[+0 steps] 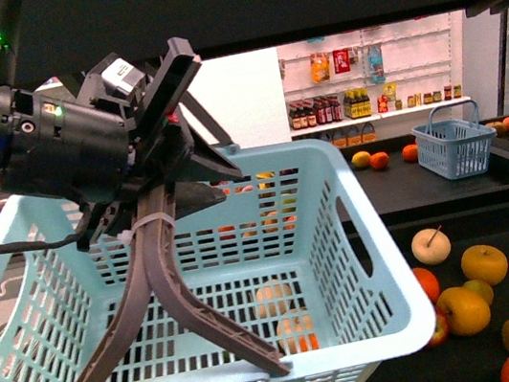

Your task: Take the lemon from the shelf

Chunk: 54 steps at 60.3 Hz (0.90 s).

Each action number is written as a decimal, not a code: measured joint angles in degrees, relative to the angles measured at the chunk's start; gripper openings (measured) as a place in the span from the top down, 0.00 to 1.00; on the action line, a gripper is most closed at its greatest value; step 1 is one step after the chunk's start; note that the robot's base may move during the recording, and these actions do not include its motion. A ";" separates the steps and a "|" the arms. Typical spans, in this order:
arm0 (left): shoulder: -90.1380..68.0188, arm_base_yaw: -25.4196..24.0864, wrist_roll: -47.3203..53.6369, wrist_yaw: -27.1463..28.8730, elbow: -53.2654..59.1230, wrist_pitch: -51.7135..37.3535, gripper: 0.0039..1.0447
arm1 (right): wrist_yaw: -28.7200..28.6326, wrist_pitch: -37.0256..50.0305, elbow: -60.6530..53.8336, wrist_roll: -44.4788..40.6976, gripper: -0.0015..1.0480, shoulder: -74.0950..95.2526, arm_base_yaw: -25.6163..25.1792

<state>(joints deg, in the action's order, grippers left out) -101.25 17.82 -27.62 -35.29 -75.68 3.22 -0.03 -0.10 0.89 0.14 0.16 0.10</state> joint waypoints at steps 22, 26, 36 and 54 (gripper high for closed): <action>-1.73 1.84 1.31 2.56 -0.70 0.00 0.74 | 4.74 -4.96 3.93 8.55 0.07 19.12 -1.73; -1.73 1.77 1.31 2.75 -0.70 0.00 0.74 | 2.12 0.20 5.14 10.73 0.07 27.96 -3.82; -1.73 1.79 1.42 2.67 -0.70 0.00 0.74 | -1.42 17.18 12.63 14.49 0.07 59.08 -6.40; -1.77 1.84 1.49 2.47 -0.81 0.00 0.74 | -1.64 34.16 32.79 6.08 0.07 109.07 -3.72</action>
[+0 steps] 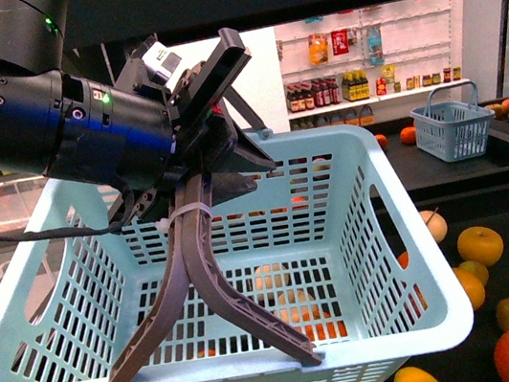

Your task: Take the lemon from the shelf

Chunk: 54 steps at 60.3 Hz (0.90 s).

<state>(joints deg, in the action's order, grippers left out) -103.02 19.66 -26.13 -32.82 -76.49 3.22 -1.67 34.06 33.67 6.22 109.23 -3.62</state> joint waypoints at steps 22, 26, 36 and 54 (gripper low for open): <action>0.00 0.02 0.02 0.00 0.00 0.00 0.74 | -5.33 4.63 23.26 -7.61 0.07 29.42 3.56; 0.00 0.00 0.00 0.00 0.00 0.00 0.74 | -6.80 5.14 26.45 -7.82 0.07 31.89 4.94; 0.00 0.02 0.02 0.04 0.00 0.00 0.74 | -7.32 5.22 33.22 -8.79 0.07 37.46 7.10; 0.00 0.00 0.02 0.09 0.00 0.00 0.74 | -3.69 3.15 47.10 -9.11 0.07 47.95 7.78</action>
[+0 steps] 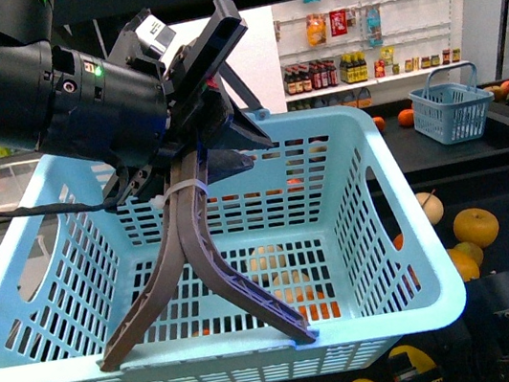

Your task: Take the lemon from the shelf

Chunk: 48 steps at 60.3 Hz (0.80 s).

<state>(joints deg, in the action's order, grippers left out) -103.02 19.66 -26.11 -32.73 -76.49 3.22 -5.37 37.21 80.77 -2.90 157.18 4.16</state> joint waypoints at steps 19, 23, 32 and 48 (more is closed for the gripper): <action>0.00 0.00 0.00 -0.07 0.00 0.00 0.74 | -0.09 -3.76 8.83 -0.81 0.07 6.14 -0.44; 0.00 0.00 0.00 -0.04 0.00 0.00 0.74 | -0.07 -4.13 9.73 -0.90 0.07 6.99 -0.44; 0.00 0.00 0.00 -0.02 0.00 0.00 0.74 | -0.17 -4.28 10.69 -1.07 0.07 7.58 -0.37; 0.00 0.00 0.00 -0.07 -0.02 0.00 0.74 | -0.48 -3.58 11.10 -1.73 0.22 7.65 0.50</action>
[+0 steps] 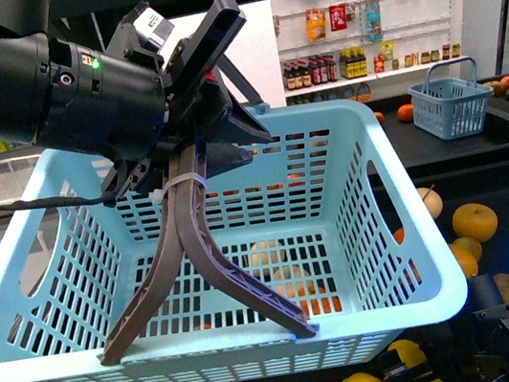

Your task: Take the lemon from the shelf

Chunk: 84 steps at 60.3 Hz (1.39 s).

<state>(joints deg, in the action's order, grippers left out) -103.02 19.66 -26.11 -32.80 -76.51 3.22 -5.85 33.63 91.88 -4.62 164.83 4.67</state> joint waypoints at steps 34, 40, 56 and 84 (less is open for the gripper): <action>0.00 0.00 0.00 0.02 0.02 0.00 0.74 | 5.35 5.97 -11.61 0.90 0.54 -10.60 -2.71; 0.00 0.00 0.00 0.02 0.02 0.00 0.74 | 9.70 8.70 -16.04 0.81 0.54 -17.55 -5.70; 0.00 0.00 0.00 0.04 0.00 0.00 0.74 | 9.49 13.46 -29.07 9.22 0.55 -37.38 -9.68; 0.00 0.00 0.00 0.02 0.00 0.00 0.74 | -7.54 16.57 -41.29 28.22 0.55 -64.52 1.99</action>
<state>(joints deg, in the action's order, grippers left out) -103.02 19.66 -26.11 -32.77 -76.51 3.22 -13.39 50.19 50.59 23.59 100.31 6.66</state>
